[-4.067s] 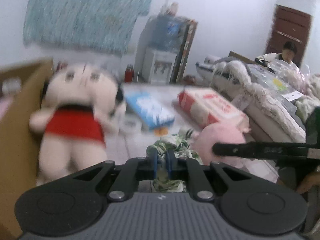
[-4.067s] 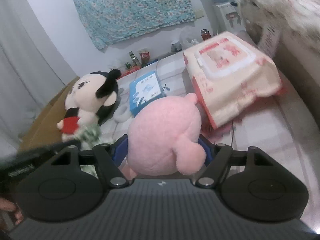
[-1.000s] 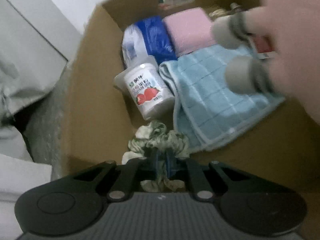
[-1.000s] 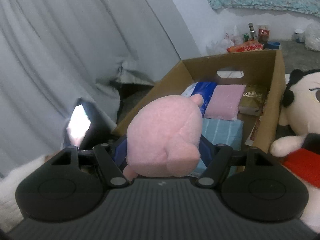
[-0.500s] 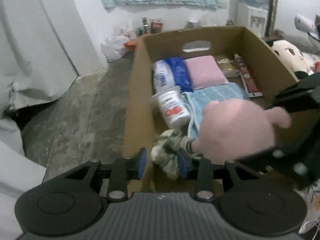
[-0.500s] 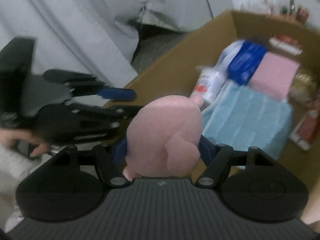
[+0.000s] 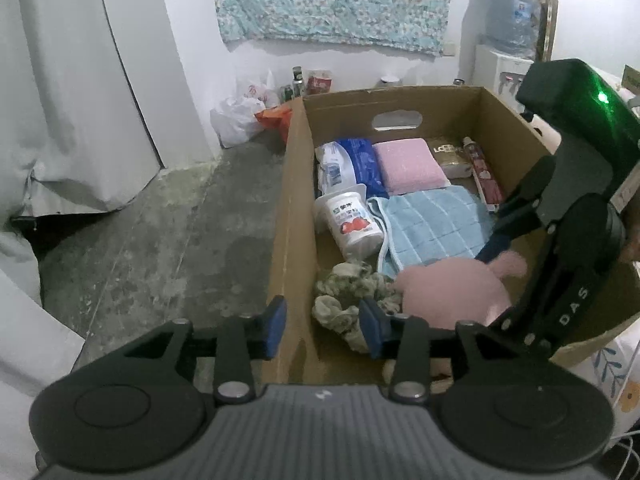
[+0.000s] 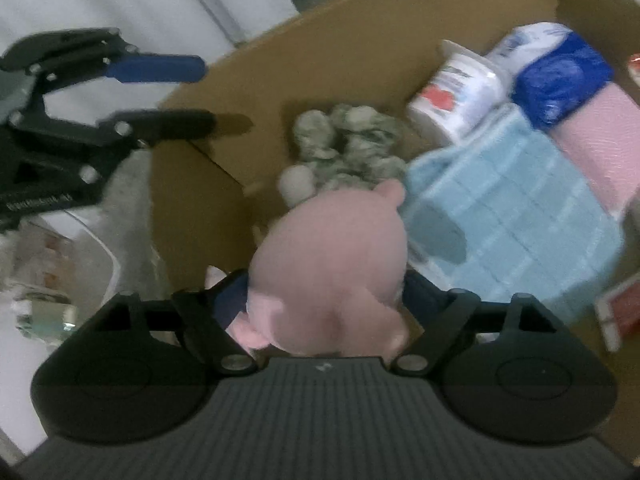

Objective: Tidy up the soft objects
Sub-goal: 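Lower the scrunchie and pig into the box and open both tools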

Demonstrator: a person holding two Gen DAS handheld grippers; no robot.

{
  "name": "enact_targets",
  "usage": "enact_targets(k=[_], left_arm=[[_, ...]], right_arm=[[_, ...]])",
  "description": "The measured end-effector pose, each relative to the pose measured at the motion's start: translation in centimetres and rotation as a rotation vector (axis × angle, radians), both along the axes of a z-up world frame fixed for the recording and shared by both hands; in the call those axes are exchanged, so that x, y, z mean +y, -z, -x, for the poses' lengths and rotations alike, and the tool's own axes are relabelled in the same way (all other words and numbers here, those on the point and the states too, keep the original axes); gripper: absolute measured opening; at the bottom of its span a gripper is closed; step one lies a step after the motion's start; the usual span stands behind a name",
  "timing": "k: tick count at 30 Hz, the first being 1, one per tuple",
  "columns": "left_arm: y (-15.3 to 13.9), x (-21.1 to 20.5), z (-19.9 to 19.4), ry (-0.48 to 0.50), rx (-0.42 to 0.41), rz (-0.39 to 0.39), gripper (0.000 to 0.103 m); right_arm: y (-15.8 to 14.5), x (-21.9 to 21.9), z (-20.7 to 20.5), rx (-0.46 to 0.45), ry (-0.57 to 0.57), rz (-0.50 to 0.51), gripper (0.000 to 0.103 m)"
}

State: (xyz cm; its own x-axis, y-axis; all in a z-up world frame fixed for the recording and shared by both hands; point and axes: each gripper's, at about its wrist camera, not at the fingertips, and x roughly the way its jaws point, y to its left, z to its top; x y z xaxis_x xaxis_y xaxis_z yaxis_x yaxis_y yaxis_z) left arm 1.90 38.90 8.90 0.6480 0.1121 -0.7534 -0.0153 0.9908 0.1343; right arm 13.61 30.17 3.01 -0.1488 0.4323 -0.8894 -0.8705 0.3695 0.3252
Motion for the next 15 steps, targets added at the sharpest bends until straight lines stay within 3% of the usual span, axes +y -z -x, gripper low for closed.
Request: enact_targets(k=[6, 8, 15], left_arm=[[-0.1, 0.5, 0.5, -0.014, -0.003, 0.010, 0.041], [0.0, 0.5, 0.5, -0.015, -0.001, 0.009, 0.041], [0.1, 0.1, 0.8, -0.003, 0.004, 0.018, 0.041]], right_arm=[[-1.4, -2.6, -1.4, 0.078, 0.070, -0.054, 0.085], [-1.1, -3.0, -1.8, 0.104, 0.120, -0.023, 0.064], [-0.1, -2.6, -3.4, 0.135, 0.184, -0.073, 0.057]])
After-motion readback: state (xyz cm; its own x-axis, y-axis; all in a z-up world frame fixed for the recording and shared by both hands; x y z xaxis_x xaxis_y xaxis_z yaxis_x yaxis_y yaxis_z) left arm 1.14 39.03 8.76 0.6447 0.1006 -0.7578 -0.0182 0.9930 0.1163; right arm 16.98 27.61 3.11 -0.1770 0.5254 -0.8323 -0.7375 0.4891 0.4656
